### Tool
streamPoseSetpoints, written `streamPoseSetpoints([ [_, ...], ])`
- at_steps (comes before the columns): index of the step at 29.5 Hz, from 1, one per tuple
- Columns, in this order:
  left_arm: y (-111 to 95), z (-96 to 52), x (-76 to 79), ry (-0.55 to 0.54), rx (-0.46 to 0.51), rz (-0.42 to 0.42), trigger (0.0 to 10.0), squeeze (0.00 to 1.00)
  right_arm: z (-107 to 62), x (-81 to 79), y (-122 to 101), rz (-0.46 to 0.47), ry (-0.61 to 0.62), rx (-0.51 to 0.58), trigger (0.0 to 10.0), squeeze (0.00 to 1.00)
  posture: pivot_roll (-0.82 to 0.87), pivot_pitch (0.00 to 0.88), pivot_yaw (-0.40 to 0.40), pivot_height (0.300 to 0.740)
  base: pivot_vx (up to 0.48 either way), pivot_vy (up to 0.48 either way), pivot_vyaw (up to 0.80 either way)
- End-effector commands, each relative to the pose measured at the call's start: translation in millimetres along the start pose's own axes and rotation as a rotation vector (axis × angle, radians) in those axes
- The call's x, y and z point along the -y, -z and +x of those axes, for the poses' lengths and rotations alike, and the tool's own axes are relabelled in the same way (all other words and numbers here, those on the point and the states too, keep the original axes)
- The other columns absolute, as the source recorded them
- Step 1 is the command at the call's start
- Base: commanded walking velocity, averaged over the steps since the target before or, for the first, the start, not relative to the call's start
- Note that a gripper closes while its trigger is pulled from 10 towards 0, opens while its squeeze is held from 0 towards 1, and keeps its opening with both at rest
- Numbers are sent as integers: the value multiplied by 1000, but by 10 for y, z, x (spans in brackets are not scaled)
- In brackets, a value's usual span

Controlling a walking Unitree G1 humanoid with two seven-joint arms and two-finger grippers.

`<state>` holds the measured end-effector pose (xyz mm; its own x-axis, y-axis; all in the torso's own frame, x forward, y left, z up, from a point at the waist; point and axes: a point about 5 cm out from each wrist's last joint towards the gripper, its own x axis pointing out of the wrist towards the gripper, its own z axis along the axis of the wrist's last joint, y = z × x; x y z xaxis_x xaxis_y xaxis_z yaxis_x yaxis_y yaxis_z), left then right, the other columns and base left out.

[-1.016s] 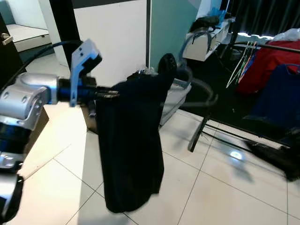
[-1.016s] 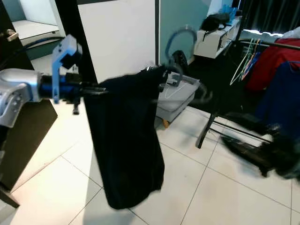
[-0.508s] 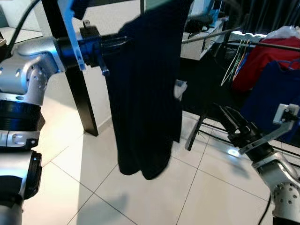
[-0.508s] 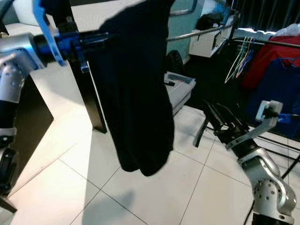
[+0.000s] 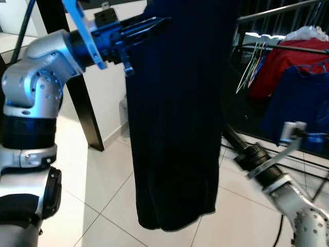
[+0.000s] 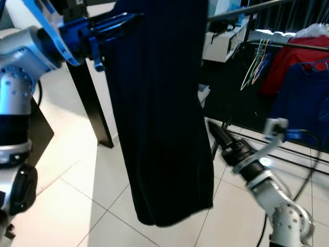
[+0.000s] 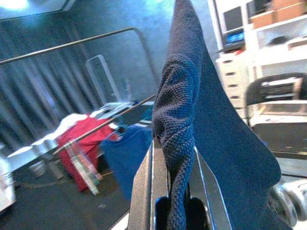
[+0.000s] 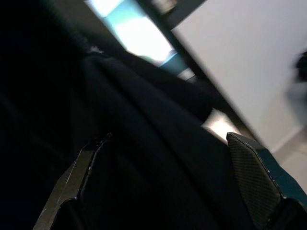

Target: Hang hanger

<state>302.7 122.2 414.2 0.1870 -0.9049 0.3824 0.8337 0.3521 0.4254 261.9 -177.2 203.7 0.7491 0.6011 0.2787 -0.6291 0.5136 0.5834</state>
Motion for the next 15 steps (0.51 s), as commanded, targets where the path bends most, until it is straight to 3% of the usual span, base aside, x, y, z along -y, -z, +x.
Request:
streamPoseSetpoints([
  [1, -6, -1, 32, 1, 16, -4, 10000, 0, 9, -70, 56, 3, -39, -43, 10000, 0, -63, 0, 14, 740, 0, 0, 0],
  [8, 92, 24, 99, 10, 11, -24, 10000, 0, 48, -223, 76, -26, -129, -85, 10000, 0, -70, 0, 15, 740, 0, 0, 0],
  [15, 133, 2, 109, -7, 1, -37, 10000, 0, 17, -242, 63, -42, -107, -106, 10000, 0, -77, 0, 20, 740, 0, 0, 0],
])
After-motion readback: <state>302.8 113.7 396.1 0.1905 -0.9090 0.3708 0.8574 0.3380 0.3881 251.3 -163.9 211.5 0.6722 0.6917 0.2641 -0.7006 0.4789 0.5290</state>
